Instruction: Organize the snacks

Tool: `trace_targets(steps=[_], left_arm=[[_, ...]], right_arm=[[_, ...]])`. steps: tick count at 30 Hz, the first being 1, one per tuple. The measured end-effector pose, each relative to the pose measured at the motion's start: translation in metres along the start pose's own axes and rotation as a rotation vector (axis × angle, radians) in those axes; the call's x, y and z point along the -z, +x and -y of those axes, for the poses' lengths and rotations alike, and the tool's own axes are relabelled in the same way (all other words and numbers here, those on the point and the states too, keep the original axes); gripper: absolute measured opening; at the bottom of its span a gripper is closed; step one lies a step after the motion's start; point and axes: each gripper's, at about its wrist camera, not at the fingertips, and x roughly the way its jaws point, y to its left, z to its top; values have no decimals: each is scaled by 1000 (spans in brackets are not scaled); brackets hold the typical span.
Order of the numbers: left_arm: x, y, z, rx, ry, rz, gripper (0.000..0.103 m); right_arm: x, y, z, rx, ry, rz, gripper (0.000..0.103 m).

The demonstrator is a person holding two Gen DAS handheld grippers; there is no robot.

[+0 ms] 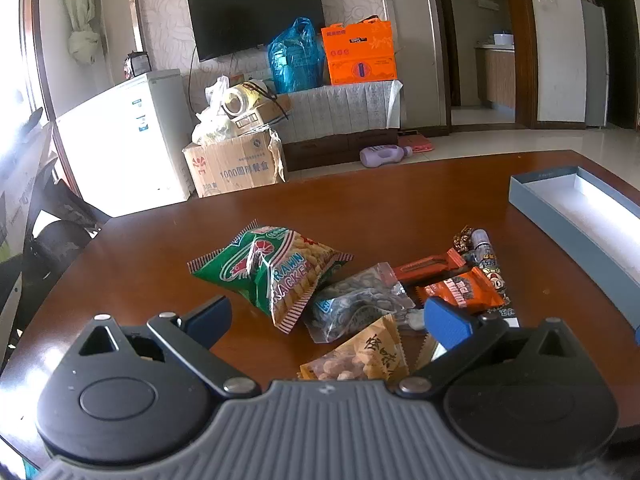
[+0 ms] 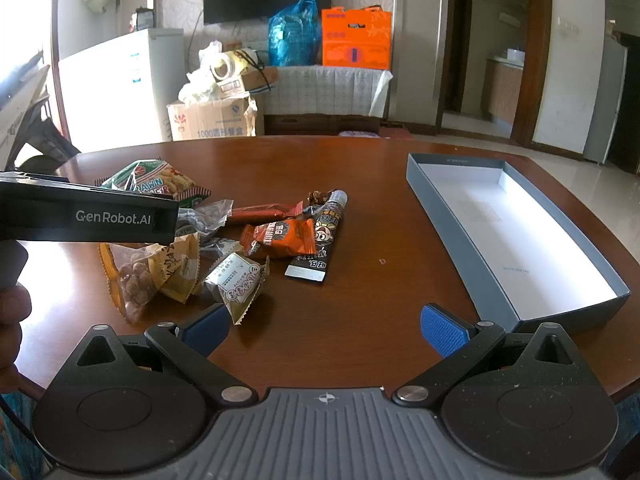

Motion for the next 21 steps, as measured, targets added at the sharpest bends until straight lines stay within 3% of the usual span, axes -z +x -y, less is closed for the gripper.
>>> trace_targets(steps=[21], left_arm=[[-1, -1, 0, 7, -16, -2, 103]], right_arm=[[1, 0, -1, -2, -6, -2, 103]])
